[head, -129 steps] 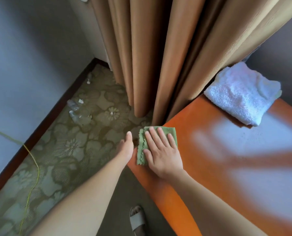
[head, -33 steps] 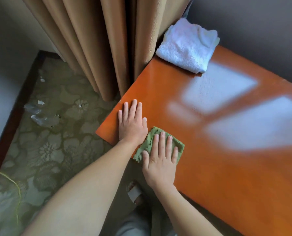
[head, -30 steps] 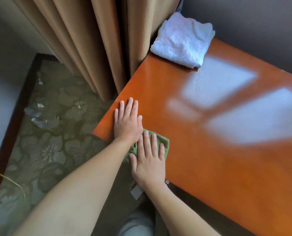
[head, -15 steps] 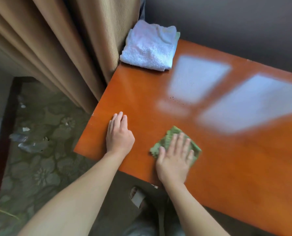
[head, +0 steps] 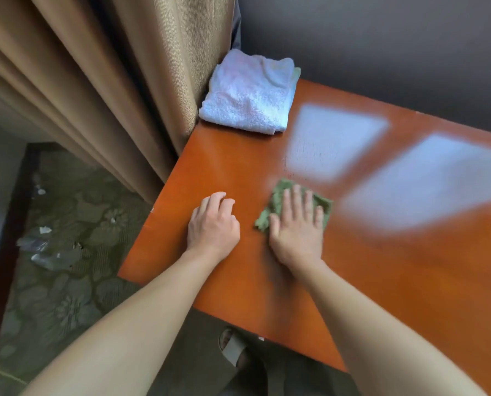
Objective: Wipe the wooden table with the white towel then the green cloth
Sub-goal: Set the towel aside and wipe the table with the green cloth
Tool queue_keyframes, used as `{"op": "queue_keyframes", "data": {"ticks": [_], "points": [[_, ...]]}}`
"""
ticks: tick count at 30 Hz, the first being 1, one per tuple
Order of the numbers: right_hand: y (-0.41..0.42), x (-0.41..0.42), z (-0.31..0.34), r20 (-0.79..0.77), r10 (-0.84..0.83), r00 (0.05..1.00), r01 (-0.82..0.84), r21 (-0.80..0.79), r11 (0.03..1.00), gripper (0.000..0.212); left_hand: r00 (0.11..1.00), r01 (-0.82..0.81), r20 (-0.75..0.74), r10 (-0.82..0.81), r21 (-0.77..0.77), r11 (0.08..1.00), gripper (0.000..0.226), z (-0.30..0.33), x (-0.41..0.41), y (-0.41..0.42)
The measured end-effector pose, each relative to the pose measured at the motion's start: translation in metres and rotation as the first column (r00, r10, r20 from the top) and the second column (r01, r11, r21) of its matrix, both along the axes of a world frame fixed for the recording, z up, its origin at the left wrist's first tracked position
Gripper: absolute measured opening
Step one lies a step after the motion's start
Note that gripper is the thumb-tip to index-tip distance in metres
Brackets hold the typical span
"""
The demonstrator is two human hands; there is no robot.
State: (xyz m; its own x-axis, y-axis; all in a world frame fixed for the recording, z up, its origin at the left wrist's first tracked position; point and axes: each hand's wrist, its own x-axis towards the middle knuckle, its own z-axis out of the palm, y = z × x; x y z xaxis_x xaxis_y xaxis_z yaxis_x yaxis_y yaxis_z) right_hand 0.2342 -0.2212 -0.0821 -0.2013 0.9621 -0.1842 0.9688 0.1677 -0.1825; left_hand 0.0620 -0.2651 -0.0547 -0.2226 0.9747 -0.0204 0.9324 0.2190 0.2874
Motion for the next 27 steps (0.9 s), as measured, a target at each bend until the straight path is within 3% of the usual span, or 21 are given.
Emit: {"op": "queue_keyframes", "data": {"ticks": [4,6,10,14,17,21,23,27], "points": [[-0.024,-0.02,0.0,-0.073,0.414,0.907,-0.414,0.015,0.91,0.064,0.999,0.004,0.052,-0.006,0.036,0.999,0.03,0.0,0.015,0.028],[0.006,-0.006,0.0,-0.066,0.521,0.851,-0.52,0.035,0.854,0.063,0.998,0.004,0.055,-0.006,0.044,0.999,0.033,0.0,0.016,0.041],[0.089,0.025,0.0,-0.01,0.261,0.965,-0.261,-0.003,0.965,0.063,0.999,-0.004,0.039,0.004,-0.006,1.0,0.035,-0.001,0.018,0.053],[0.114,0.025,0.003,0.012,0.101,0.995,-0.101,-0.018,0.995,0.063,0.999,-0.039,0.012,0.038,0.035,0.999,0.029,-0.006,0.022,0.069],[0.08,-0.002,0.002,-0.054,0.238,0.97,-0.237,0.03,0.971,0.066,0.989,-0.129,0.082,0.122,0.089,0.988,0.027,-0.007,0.037,0.096],[0.087,0.014,0.0,-0.062,0.558,0.828,-0.558,0.016,0.83,0.065,0.962,-0.182,0.222,0.158,0.094,0.979,0.03,-0.005,0.053,0.119],[0.122,0.036,-0.002,-0.025,0.484,0.875,-0.482,0.062,0.874,0.067,0.973,-0.134,0.2,0.112,0.102,0.986,0.032,-0.005,0.056,0.123],[0.171,0.057,-0.002,0.013,0.187,0.982,-0.188,0.044,0.981,0.067,0.969,-0.116,0.232,0.089,0.103,0.988,0.034,-0.003,0.066,0.127]]}}
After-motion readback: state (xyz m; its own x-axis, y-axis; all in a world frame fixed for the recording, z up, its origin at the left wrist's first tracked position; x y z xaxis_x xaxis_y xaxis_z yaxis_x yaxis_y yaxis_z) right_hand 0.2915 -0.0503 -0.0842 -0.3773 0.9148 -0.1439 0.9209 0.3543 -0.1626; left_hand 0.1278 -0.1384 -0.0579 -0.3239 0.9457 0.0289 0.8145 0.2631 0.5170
